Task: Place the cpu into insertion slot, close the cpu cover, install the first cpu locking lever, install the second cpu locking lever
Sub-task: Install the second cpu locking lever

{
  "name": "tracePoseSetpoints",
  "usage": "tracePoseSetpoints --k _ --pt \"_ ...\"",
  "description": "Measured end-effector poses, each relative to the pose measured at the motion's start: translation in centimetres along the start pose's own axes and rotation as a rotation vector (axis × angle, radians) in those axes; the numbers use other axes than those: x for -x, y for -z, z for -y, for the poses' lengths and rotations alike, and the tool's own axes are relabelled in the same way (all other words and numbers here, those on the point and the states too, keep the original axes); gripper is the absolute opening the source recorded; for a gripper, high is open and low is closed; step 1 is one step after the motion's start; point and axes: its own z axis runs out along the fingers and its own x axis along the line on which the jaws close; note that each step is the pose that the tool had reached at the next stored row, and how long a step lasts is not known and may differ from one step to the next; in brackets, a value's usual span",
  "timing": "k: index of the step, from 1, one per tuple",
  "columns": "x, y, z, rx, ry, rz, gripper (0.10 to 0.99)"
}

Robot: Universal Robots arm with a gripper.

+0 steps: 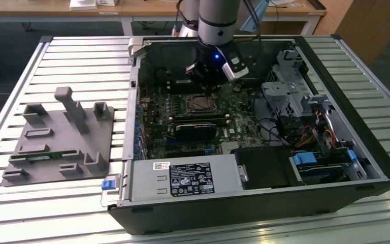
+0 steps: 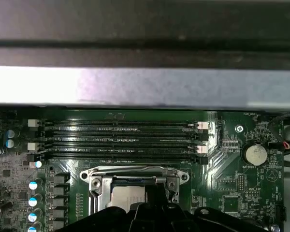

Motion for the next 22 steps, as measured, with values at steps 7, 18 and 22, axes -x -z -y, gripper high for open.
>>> tracePoseSetpoints --k 7,18,22 --pt "0.02 1.47 -0.06 0.000 0.000 0.0000 0.106" --pt "0.04 1.90 2.08 0.000 0.000 -0.0003 0.106" --pt "0.06 1.93 2.96 0.001 0.000 -0.0072 0.106"
